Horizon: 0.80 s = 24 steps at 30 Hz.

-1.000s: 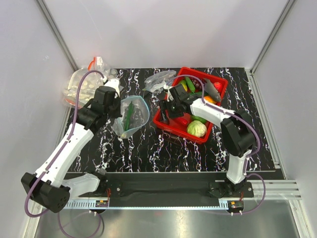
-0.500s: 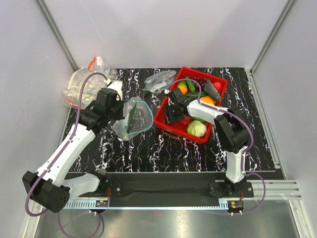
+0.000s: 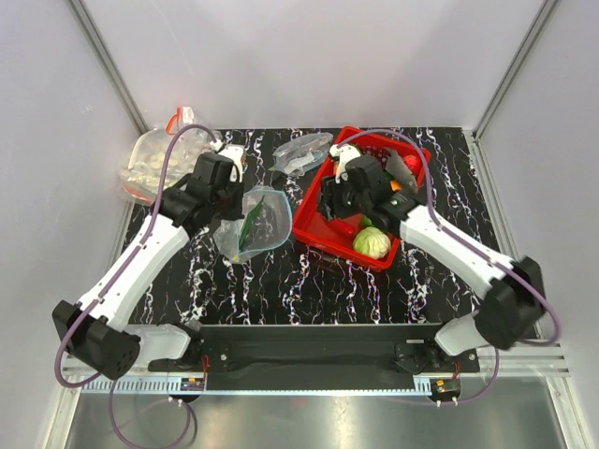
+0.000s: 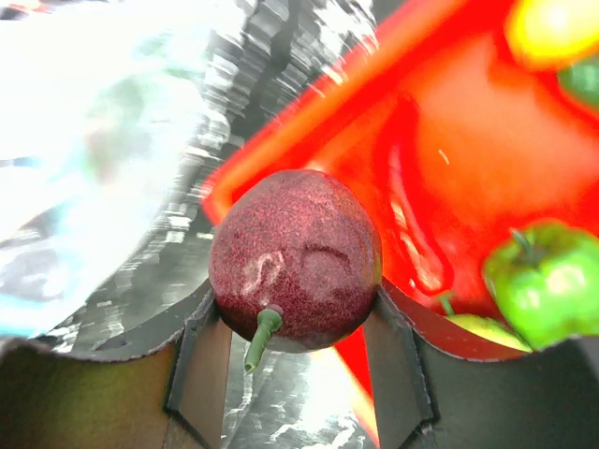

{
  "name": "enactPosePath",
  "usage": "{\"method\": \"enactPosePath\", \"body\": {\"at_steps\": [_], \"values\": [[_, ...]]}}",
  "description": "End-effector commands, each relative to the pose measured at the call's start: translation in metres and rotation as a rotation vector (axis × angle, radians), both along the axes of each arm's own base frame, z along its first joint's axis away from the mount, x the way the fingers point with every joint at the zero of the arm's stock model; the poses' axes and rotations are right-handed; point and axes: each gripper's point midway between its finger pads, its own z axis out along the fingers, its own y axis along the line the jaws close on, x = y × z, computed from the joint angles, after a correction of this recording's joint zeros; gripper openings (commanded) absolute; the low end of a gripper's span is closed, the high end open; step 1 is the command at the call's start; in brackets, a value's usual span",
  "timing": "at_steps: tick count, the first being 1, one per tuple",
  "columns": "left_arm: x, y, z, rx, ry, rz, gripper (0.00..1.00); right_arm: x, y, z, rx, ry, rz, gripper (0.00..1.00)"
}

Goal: Place the food in the zip-top bag and seal the zipper
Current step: Pick up the fake vegetable from the bin, then place the fake vegetable in the zipper food storage bag.

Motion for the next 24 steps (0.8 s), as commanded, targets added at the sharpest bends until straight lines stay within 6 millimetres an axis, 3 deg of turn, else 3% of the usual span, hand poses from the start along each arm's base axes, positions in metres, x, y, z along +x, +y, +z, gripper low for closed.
{"method": "enactPosePath", "body": {"at_steps": [1,6,8,12,14,15,17,18,19,21,24], "values": [[0.007,-0.009,0.027,-0.043,-0.016,0.007,0.00,-0.025,0.030,0.056,0.078,-0.196,0.143,0.36],[0.014,-0.018,0.030,-0.073,-0.006,-0.001,0.00,-0.068,0.072,0.089,0.126,-0.302,0.315,0.37],[0.014,-0.019,0.033,-0.081,-0.019,-0.003,0.00,-0.071,0.082,0.096,0.148,-0.309,0.336,0.37],[0.013,-0.022,0.039,-0.109,-0.043,-0.017,0.00,-0.056,0.098,0.096,0.143,-0.295,0.317,0.37],[0.010,-0.027,0.043,-0.140,-0.052,-0.038,0.00,-0.048,0.109,0.080,0.120,-0.255,0.325,0.37],[0.010,-0.029,0.042,-0.150,-0.059,-0.046,0.00,-0.045,0.116,0.087,0.132,-0.261,0.326,0.37],[0.009,-0.030,0.045,-0.168,-0.069,-0.052,0.00,-0.037,0.128,0.067,0.109,-0.209,0.322,0.38],[0.010,-0.031,0.046,-0.173,-0.077,-0.052,0.00,-0.034,0.135,0.072,0.118,-0.209,0.328,0.41],[0.010,-0.031,0.047,-0.177,-0.079,-0.049,0.00,-0.031,0.138,0.055,0.090,-0.166,0.326,0.62],[0.012,-0.023,0.048,-0.179,-0.078,-0.023,0.00,-0.030,0.140,0.047,0.069,-0.142,0.334,0.96],[0.017,-0.014,0.043,-0.200,-0.070,-0.001,0.00,-0.035,0.126,0.054,0.065,-0.173,0.312,1.00]]}}
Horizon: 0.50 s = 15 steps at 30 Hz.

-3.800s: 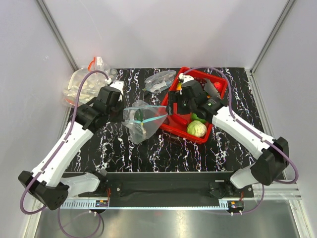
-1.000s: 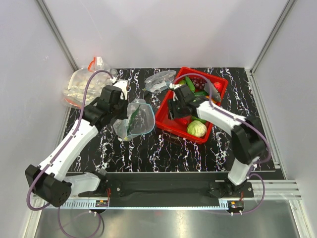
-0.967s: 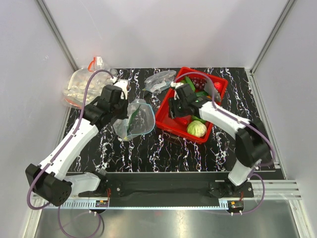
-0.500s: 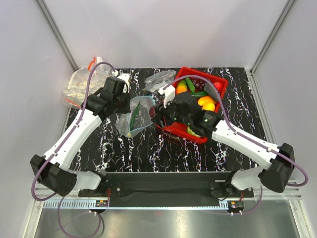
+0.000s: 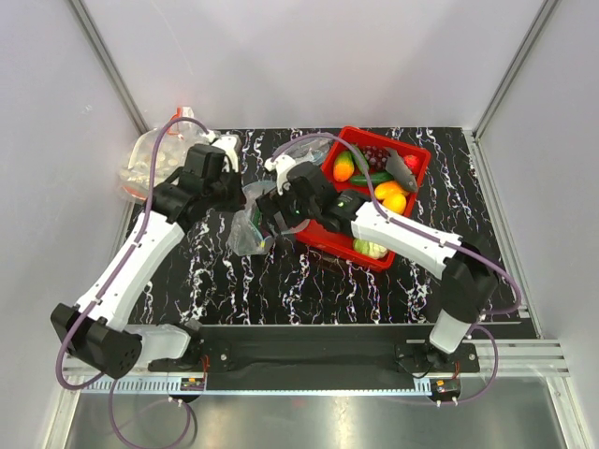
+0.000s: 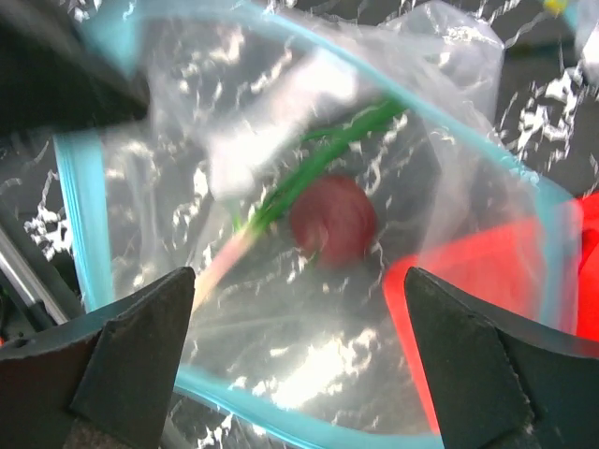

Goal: Place the food in the zip-top bag and seal the zipper
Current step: Place the fake vegetable in the zipper food storage bag.

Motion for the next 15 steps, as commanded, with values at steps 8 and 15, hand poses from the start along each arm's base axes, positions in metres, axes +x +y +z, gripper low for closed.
{"method": "enactPosePath", "body": {"at_steps": [8,15], "values": [[0.021,0.014,-0.008,-0.073,-0.075,0.047,0.00,-0.004,-0.068,0.070,0.058,-0.097,-0.143,0.94],[0.026,0.028,-0.024,-0.023,-0.074,0.079,0.00,0.039,-0.157,0.027,-0.001,0.083,-0.333,0.79]]}}
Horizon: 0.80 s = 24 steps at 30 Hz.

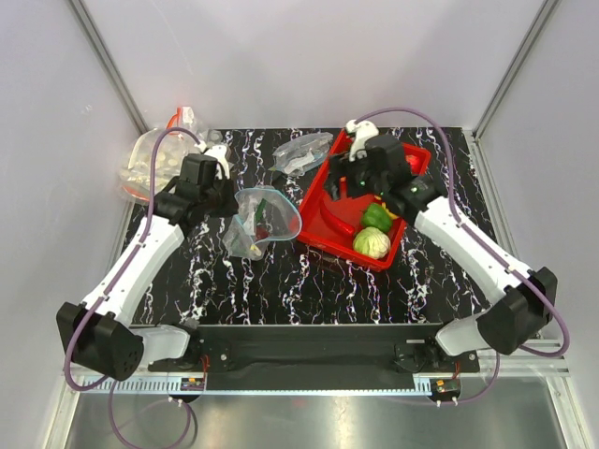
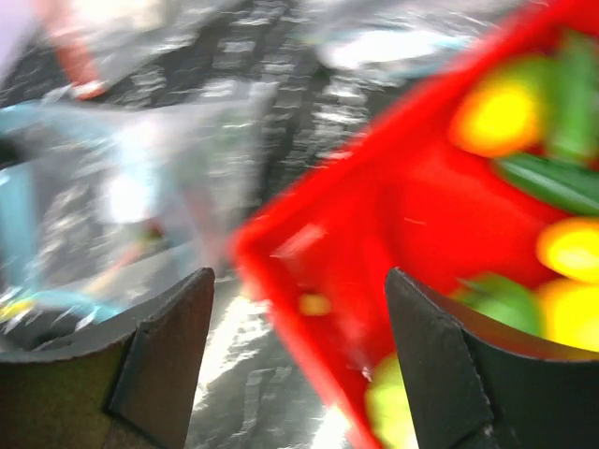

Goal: Place the food in the zip-top bag and seal the zipper
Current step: Place the fake vegetable in the zipper food storage bag, then pick up the fake vegetable from the bin.

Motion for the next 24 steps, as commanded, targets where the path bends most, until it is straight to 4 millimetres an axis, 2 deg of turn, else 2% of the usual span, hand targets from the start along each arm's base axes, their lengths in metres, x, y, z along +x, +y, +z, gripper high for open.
{"method": "enactPosePath", "body": {"at_steps": [1,3,7,8,11,13,14,15,17,20,21,24], "values": [[0.013,0.001,0.016,-0.006,-0.103,-0.002,0.00,0.008,-0.030,-0.046,-0.076,0.159,-0.057,0.78],[0.015,0.000,0.016,-0.002,-0.118,-0.011,0.00,0.016,-0.033,-0.063,-0.101,0.193,-0.073,0.76],[0.017,0.002,0.017,0.028,-0.153,-0.043,0.00,0.025,-0.035,-0.077,-0.128,0.174,-0.041,0.77],[0.018,0.001,0.017,0.028,-0.159,-0.042,0.00,0.028,-0.036,-0.079,-0.125,0.172,-0.036,0.74],[0.018,-0.005,0.012,0.008,-0.146,-0.075,0.00,0.034,-0.026,-0.103,-0.145,0.198,0.014,0.63],[0.017,-0.011,0.013,0.000,-0.158,-0.118,0.00,0.032,-0.018,-0.122,-0.149,0.221,0.079,0.65],[0.020,-0.013,0.017,-0.009,-0.189,-0.125,0.00,0.032,-0.021,-0.130,-0.150,0.234,0.058,0.66],[0.018,-0.012,0.007,-0.002,-0.189,-0.130,0.00,0.031,-0.021,-0.134,-0.155,0.240,0.049,0.66],[0.015,-0.011,0.005,-0.003,-0.206,-0.131,0.00,0.030,-0.024,-0.143,-0.163,0.259,0.032,0.68],[0.009,-0.022,0.016,-0.023,-0.183,-0.161,0.00,0.032,-0.025,-0.165,-0.194,0.313,0.022,0.69],[0.007,-0.024,0.020,-0.040,-0.179,-0.160,0.00,0.036,-0.026,-0.177,-0.209,0.317,0.013,0.70],[0.001,-0.029,0.030,-0.089,-0.180,-0.159,0.00,0.048,-0.033,-0.193,-0.242,0.292,-0.050,0.70]]}}
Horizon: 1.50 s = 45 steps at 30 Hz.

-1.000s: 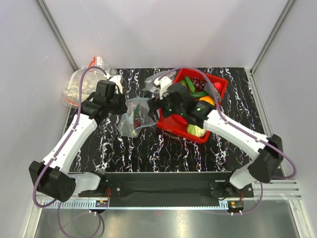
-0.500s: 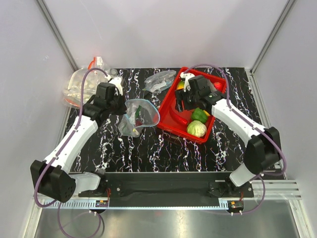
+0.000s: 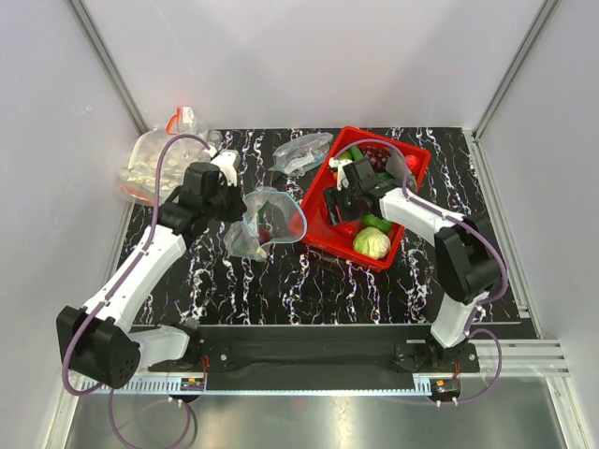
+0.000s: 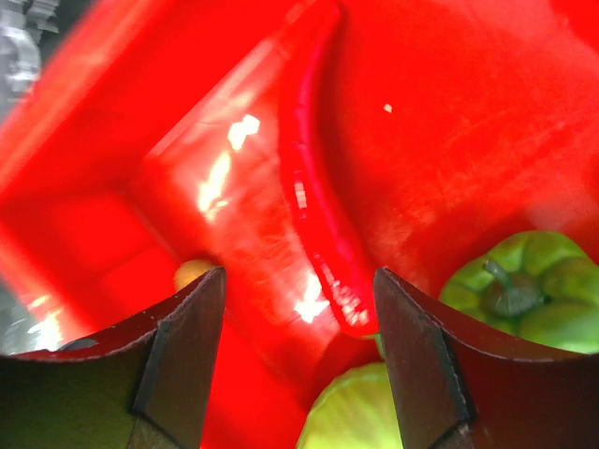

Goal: Place the food in the zip-top bag and seal the zipper
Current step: Pick up the fake vegetable from the bin.

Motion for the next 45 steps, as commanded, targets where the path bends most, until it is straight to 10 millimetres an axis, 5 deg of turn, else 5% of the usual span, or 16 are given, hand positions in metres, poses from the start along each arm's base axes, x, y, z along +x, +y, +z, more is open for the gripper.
{"method": "enactPosePath", "body": {"at_steps": [1,7,10,14,18,26,36,45], "values": [[-0.003,-0.017,0.043,-0.104,-0.087,-0.052,0.00,0.022,-0.005,-0.011,-0.036,-0.060,-0.047,0.71],[-0.005,-0.013,0.043,-0.083,-0.107,-0.031,0.00,0.031,0.001,-0.042,-0.070,-0.026,0.002,0.72],[-0.006,-0.012,0.046,-0.080,-0.120,-0.025,0.00,0.029,0.004,-0.053,-0.050,-0.016,0.006,0.62],[-0.003,-0.004,0.047,-0.052,-0.131,0.011,0.00,0.027,-0.003,-0.058,-0.068,-0.017,-0.023,0.32],[-0.002,-0.004,0.042,-0.044,-0.115,0.015,0.00,0.026,0.000,-0.024,-0.028,-0.062,-0.028,0.16],[-0.004,-0.014,0.036,-0.071,-0.061,-0.020,0.00,0.008,0.017,0.064,0.118,-0.070,0.015,0.13],[-0.002,-0.011,0.031,-0.076,-0.028,0.039,0.00,-0.079,0.043,0.164,0.442,0.039,0.215,0.13],[-0.002,-0.010,0.033,-0.074,-0.031,0.042,0.00,-0.162,0.069,0.215,0.689,0.161,0.484,0.09]]}}
